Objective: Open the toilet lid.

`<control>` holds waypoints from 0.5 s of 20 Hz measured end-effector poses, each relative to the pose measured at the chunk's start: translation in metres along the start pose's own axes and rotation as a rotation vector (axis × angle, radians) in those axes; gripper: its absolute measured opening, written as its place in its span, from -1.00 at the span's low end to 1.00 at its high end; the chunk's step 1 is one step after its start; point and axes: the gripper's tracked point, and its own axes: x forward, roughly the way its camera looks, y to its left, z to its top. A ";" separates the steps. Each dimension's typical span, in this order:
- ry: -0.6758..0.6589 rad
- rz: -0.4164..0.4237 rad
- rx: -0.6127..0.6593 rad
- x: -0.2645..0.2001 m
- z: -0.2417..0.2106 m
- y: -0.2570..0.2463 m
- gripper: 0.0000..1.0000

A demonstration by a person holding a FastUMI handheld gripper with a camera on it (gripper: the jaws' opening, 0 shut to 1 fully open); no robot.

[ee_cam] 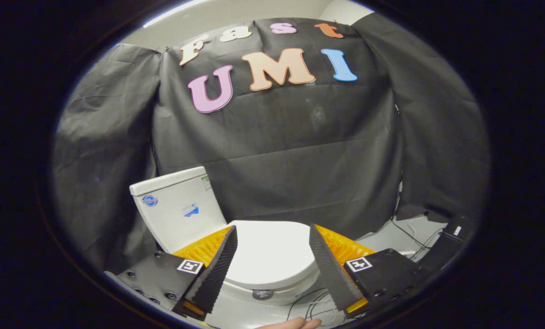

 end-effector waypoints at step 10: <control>0.165 -0.110 0.342 0.019 -0.085 -0.034 0.95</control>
